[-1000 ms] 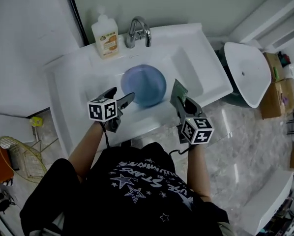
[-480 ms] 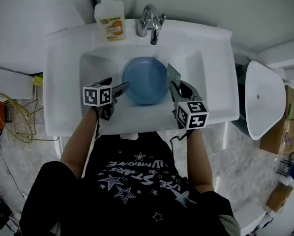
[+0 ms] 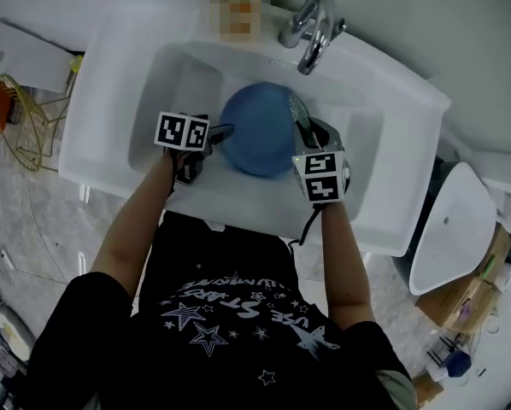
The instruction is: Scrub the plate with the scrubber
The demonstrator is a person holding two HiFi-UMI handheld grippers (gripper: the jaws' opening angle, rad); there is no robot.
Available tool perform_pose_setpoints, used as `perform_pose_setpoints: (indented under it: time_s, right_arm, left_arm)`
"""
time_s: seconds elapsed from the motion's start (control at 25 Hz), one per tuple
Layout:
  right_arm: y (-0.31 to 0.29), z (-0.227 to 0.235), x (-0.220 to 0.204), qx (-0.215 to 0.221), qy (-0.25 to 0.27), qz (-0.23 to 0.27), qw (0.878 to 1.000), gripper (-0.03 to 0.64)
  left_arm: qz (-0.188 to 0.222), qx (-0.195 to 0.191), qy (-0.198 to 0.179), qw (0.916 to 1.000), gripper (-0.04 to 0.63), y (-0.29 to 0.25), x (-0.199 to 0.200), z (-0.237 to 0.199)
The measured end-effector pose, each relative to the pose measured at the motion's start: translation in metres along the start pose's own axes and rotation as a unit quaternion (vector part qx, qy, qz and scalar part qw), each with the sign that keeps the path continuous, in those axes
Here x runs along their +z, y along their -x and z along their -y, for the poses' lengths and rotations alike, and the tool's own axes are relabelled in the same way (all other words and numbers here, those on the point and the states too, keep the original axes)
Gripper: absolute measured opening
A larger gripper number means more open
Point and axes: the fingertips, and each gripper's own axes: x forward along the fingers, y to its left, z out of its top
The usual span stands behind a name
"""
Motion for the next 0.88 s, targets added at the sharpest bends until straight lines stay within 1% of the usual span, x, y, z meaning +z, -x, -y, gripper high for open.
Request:
perform_pose_setpoints:
  time_s: [0.08,0.16,0.28,0.32,0.44,0.56,0.72,0.8,0.88]
  right_arm:
    - [-0.016,-0.008,-0.003,0.004,0.04,-0.009,0.999,0.109]
    - [-0.031,-0.014,-0.007,-0.001,0.078,-0.021,0.997,0.109]
    - [-0.049,-0.019,-0.011,-0.018,0.117,-0.038,0.992,0.109]
    - [-0.054,-0.019,-0.011,-0.025,0.124,-0.044,0.991,0.109]
    - [-0.068,-0.02,-0.014,-0.046,0.157,-0.065,0.984,0.109]
    - [-0.081,-0.023,-0.012,-0.062,0.211,-0.08,0.972,0.109]
    - [-0.098,-0.037,-0.01,-0.055,0.259,-0.091,0.96,0.109]
    - [-0.103,-0.045,-0.011,-0.047,0.273,-0.096,0.956,0.107]
    - [-0.108,-0.055,-0.012,-0.03,0.28,-0.1,0.954,0.107]
  left_arm:
    - [-0.013,0.015,-0.009,0.9998,0.359,-0.003,-0.006,-0.001]
    - [-0.027,0.031,-0.026,0.9988,0.323,-0.005,-0.009,-0.003]
    - [-0.035,0.046,-0.034,0.9977,0.226,-0.009,-0.01,-0.006]
    - [-0.035,0.047,-0.034,0.9977,0.198,-0.01,-0.01,-0.007]
    - [-0.044,0.034,-0.034,0.9979,0.169,-0.015,-0.013,-0.003]
    - [-0.048,0.02,-0.036,0.998,0.087,-0.019,-0.015,0.003]
    - [-0.05,0.01,-0.026,0.9983,0.078,-0.022,-0.016,0.002]
    - [-0.049,0.001,-0.022,0.9985,0.078,-0.022,-0.016,0.002]
    - [-0.049,-0.003,-0.019,0.9986,0.078,-0.022,-0.016,0.0]
